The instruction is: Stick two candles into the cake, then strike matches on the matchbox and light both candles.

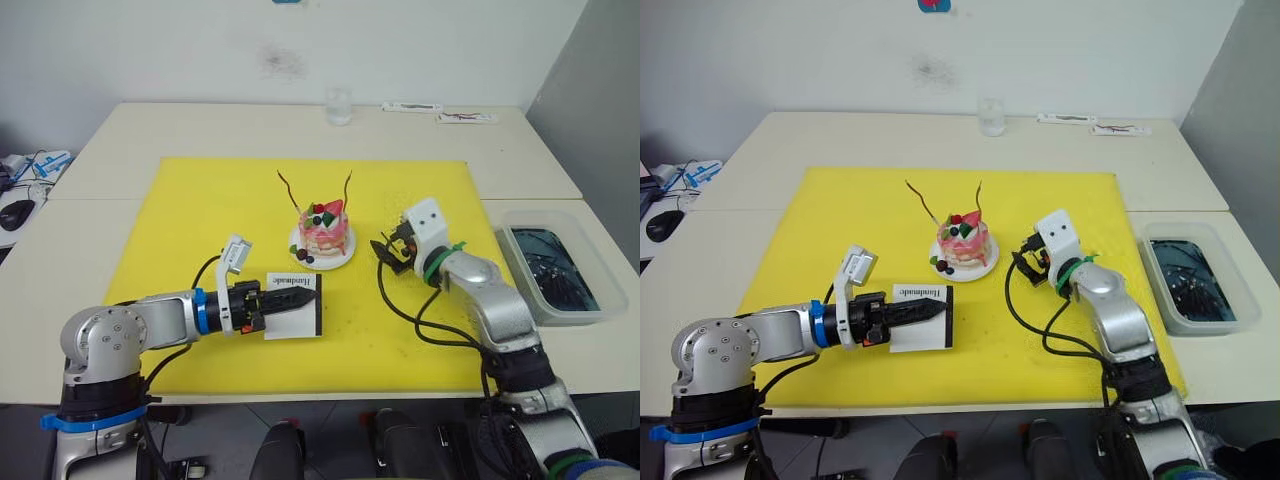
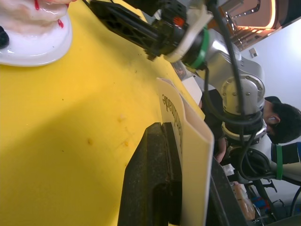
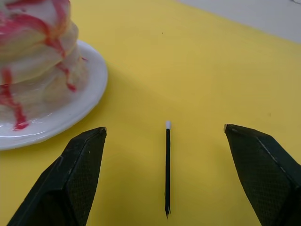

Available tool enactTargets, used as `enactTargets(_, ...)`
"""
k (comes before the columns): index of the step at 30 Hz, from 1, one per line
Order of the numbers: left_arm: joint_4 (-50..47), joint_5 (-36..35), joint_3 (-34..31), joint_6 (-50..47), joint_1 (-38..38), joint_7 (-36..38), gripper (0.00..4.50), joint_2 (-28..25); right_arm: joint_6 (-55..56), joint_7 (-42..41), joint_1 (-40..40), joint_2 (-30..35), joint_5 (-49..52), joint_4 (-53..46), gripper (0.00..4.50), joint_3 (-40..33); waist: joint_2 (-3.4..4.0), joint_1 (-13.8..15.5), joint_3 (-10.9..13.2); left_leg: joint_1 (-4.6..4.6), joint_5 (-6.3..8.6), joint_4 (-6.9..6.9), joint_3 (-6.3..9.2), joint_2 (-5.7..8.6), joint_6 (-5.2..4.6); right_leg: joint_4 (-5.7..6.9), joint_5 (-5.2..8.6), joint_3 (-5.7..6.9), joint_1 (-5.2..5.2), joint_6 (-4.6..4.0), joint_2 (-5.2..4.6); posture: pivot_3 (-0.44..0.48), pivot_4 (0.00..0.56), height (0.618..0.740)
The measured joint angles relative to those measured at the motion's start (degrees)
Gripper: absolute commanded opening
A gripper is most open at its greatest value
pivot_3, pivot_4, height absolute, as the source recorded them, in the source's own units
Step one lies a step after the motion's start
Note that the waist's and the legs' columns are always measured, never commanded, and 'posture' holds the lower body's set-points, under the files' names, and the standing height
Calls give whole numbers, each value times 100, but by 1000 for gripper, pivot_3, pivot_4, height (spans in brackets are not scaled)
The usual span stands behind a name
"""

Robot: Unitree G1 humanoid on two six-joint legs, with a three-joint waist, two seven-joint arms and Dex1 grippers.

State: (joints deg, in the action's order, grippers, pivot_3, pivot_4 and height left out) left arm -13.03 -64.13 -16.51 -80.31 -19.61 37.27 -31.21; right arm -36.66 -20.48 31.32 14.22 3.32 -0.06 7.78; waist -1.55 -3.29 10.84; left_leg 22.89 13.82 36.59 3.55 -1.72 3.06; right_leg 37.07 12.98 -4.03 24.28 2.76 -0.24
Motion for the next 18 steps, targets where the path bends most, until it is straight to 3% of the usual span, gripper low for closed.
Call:
enactTargets(9, -48, -84, 42, 93, 58, -63, 0, -3, 757, 196, 189, -159, -115, 939, 4184, -4, 0, -2, 0, -2, 0, -3, 0, 0, 0, 1, -1, 0, 0, 2, 0, 0, 150, 740)
enactTargets(11, -48, -85, 43, 104, 57, -68, 0, -4, 790, 213, 188, -198, -117, 997, 3614, -24, 0, -2, 0, -3, 0, -3, 1, 0, 0, 2, -2, 0, 0, 3, 0, 0, 150, 740)
enactTargets(18, -42, -85, 43, 180, 53, -92, 0, -16, 588, 280, 159, -356, -62, 936, 998, -30, 0, 10, 0, -3, 0, 4, 4, 0, 0, 2, -4, 1, -8, 7, 0, 0, 150, 740)
